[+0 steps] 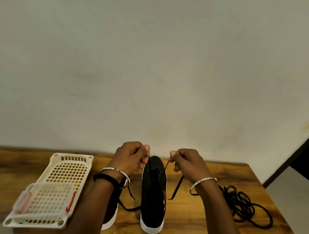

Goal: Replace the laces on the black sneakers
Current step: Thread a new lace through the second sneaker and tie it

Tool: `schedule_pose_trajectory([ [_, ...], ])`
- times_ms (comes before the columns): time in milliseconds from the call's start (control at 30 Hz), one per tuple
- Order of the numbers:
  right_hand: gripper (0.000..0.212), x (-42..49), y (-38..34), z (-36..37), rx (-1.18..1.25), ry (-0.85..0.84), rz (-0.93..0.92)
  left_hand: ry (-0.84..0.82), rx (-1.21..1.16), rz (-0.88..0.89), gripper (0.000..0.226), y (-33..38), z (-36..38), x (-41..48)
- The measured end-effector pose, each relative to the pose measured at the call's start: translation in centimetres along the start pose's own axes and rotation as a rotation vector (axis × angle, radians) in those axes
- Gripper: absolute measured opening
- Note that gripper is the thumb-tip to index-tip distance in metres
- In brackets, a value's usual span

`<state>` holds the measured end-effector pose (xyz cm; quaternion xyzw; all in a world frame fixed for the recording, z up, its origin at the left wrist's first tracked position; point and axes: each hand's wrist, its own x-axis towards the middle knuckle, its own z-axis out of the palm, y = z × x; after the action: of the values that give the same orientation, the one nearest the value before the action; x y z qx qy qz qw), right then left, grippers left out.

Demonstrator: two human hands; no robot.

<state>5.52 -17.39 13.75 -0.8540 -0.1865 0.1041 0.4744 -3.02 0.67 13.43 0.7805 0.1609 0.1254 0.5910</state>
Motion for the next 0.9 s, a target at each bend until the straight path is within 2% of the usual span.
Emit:
schedule_pose_trajectory([
  [200,0.031,-0.4,-5.9,-3.5,-0.069,0.047,-0.059,0.011,0.034,0.086,0.032,6.8,-2.2,-0.1],
  [400,0.03,-0.6,-10.0,-6.2,0.015,0.105,-0.08,-0.007,0.038,0.116,0.031,12.3,-3.7,0.2],
  [533,0.026,-0.6,-11.2,-6.7,0.247,0.144,-0.042,-0.066,-0.119,0.075,0.03,12.9,-3.0,-0.3],
  [667,0.015,-1.0,-11.4,-6.0,0.684,0.072,0.082,-0.051,-0.357,-0.007,0.028,12.2,-1.4,-1.2],
  [733,0.018,-1.5,-11.1,-5.1,0.821,0.077,0.145,-0.05,-0.41,-0.007,0.029,11.7,-0.9,-1.5],
  [833,0.025,-2.0,-10.0,-4.1,0.798,0.133,0.138,-0.098,-0.437,0.008,0.028,11.0,-0.6,-2.0],
  [900,0.023,-2.2,-9.2,-3.7,0.758,0.141,0.066,-0.141,-0.348,0.049,0.026,10.5,-0.6,-2.2],
])
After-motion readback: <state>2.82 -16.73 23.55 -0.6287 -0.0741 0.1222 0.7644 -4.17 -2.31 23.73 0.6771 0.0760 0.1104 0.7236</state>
